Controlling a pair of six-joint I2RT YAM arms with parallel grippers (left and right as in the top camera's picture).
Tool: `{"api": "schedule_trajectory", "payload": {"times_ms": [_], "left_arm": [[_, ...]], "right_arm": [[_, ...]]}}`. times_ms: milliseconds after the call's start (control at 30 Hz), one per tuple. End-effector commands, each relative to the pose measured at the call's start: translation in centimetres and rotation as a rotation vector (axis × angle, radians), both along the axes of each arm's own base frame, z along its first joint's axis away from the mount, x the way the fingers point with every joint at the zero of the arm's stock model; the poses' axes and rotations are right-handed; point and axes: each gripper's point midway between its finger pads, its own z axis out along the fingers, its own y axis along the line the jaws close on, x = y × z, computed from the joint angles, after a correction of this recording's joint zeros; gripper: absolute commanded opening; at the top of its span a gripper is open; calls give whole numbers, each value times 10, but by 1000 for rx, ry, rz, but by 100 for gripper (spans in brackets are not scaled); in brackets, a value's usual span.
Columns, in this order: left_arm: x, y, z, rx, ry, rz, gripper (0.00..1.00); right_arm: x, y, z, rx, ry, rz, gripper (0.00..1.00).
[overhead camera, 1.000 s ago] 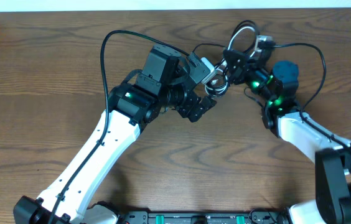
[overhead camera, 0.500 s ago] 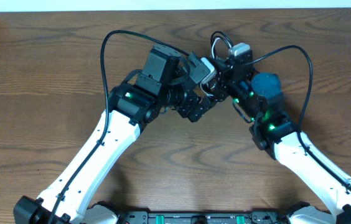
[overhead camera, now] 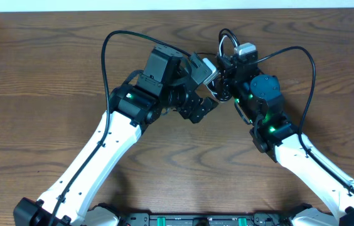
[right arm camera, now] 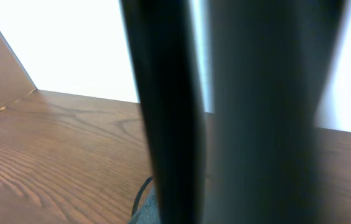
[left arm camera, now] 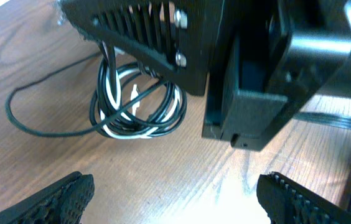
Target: Untangle cables
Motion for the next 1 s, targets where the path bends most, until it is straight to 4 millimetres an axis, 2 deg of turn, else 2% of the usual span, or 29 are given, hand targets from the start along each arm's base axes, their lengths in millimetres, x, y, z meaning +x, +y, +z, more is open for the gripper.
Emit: {"api": "schedule_trajectory", "payload": {"times_ms": [0,33,100,200,233,267,300,433,567,600,700,800,967], "left_arm": [[-3,5,1,19,16,4,89],[-1,8,-1,37,11,21,89],[11,30,-13,149,-3,135,89],[39,71,-24,264,-9,441,89],[43,77,-26,277,-12,485,89],[48,84,-29,291,-9,519,94],[50,85,-31,293,-7,522,98],[58,81,-38,328,-41,463,98],[51,61,-49,362,-85,206,98],[49,56,-50,369,-112,120,98],[57,57,-44,378,-183,59,97],[57,55,-41,391,-260,-76,98],[52,41,-36,377,-355,-241,98]], "right_arm": [[1,-7,14,42,-16,-15,1],[1,-8,13,45,-11,-13,1],[4,-14,10,66,13,-30,1],[6,-21,6,98,43,-53,1],[7,-23,6,102,48,-55,1],[7,-22,6,109,52,-40,1],[6,-21,6,110,52,-32,1],[5,-17,9,129,49,-2,1],[-4,-6,22,177,33,154,1],[-4,-14,23,238,73,167,1],[-7,-35,18,337,179,238,1],[-15,-51,12,372,248,323,1],[-28,-54,11,389,284,414,1]]}}
